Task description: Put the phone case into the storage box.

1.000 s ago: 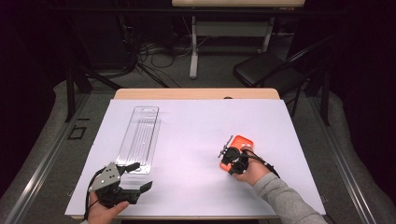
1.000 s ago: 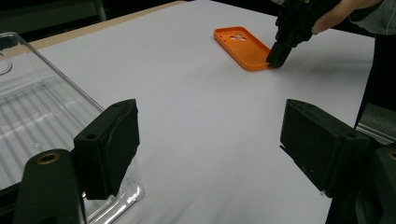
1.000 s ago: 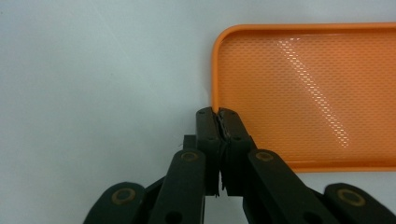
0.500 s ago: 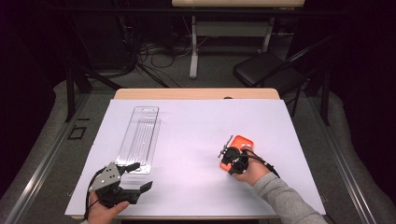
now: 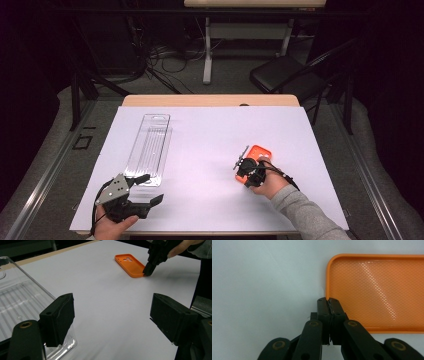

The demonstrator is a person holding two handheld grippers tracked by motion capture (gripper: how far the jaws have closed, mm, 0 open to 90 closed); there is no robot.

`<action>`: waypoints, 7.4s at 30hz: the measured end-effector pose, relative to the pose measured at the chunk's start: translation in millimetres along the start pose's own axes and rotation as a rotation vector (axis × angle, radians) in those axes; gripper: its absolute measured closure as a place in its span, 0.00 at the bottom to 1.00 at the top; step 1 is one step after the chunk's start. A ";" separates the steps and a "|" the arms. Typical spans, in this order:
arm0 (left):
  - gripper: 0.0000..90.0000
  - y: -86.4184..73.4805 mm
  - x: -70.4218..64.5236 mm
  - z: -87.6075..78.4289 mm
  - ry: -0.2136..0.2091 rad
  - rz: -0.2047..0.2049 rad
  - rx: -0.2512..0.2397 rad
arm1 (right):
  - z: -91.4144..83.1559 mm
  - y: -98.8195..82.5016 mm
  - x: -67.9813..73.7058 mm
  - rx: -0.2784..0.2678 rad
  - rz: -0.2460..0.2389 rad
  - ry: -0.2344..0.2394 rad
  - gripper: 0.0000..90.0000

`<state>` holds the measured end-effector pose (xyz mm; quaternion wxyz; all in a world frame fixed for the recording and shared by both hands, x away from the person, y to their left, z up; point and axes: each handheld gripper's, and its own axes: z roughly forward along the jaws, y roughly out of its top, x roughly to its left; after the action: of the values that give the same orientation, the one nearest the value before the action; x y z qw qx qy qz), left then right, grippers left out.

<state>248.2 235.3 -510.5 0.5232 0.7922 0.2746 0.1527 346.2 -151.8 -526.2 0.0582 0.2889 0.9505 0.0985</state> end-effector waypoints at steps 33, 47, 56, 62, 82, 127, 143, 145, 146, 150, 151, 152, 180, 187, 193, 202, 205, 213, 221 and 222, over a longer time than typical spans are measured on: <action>0.22 -0.4 0.1 0.4 -0.002 -0.004 0.001 | -7.7 -2.0 4.2 -0.055 -0.026 -0.018 1.00; 0.22 -0.7 0.2 0.4 -0.002 -0.007 -0.003 | -18.7 -3.2 16.3 -0.155 -0.086 -0.114 1.00; 0.22 0.0 1.9 2.0 -0.006 -0.029 -0.008 | -27.2 -3.4 29.8 -0.241 -0.155 -0.161 1.00; 0.22 3.0 6.3 1.9 -0.008 -0.058 -0.019 | -30.9 -3.3 34.4 -0.289 -0.198 -0.177 1.00; 0.22 20.8 23.4 4.0 -0.006 -0.180 -0.004 | -37.3 -0.9 47.8 -0.330 -0.243 -0.209 1.00; 0.22 71.5 33.2 37.8 -0.053 -0.206 0.037 | -44.8 5.3 63.9 -0.369 -0.306 -0.238 1.00; 0.27 101.0 38.6 61.3 -0.092 -0.232 0.037 | -46.7 14.4 70.8 -0.373 -0.339 -0.255 1.00; 0.28 103.5 38.9 65.1 -0.095 -0.234 0.044 | -46.3 15.7 71.5 -0.379 -0.345 -0.257 1.00; 0.28 104.9 39.2 67.0 -0.097 -0.235 0.049 | -46.6 16.1 72.5 -0.374 -0.344 -0.259 1.00; 0.29 110.1 39.1 74.5 -0.106 -0.247 0.053 | -46.6 18.4 74.4 -0.382 -0.359 -0.265 1.00; 0.29 111.3 39.0 76.4 -0.108 -0.251 0.055 | -46.6 18.8 75.0 -0.384 -0.359 -0.267 1.00; 0.29 112.4 38.9 78.2 -0.110 -0.250 0.060 | -47.4 19.6 75.3 -0.378 -0.365 -0.267 1.00; 0.44 118.9 43.9 107.3 -0.175 -0.363 0.108 | -47.1 35.7 94.7 -0.410 -0.432 -0.311 1.00; 0.48 112.5 44.8 112.3 -0.200 -0.410 0.142 | -44.6 37.3 98.4 -0.412 -0.449 -0.319 1.00; 0.54 108.9 44.1 114.3 -0.215 -0.453 0.144 | -44.2 38.6 102.4 -0.416 -0.456 -0.315 1.00; 0.62 103.6 46.0 119.1 -0.238 -0.496 0.180 | -40.4 41.2 107.8 -0.423 -0.482 -0.310 1.00; 0.64 102.4 45.5 121.5 -0.245 -0.509 0.199 | -38.8 41.9 110.2 -0.423 -0.487 -0.305 1.00; 0.69 100.3 44.6 124.8 -0.261 -0.535 0.221 | -37.2 44.0 113.9 -0.433 -0.513 -0.303 1.00; 0.74 98.3 46.3 126.3 -0.277 -0.558 0.227 | -35.7 44.5 117.5 -0.434 -0.503 -0.296 1.00; 0.75 98.1 46.8 126.4 -0.280 -0.558 0.230 | -35.5 44.6 117.8 -0.436 -0.506 -0.295 1.00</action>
<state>379.6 139.3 -474.3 0.4847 0.7536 0.4218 -0.1387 267.0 -54.9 -488.0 0.2777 0.0365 0.9299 0.2383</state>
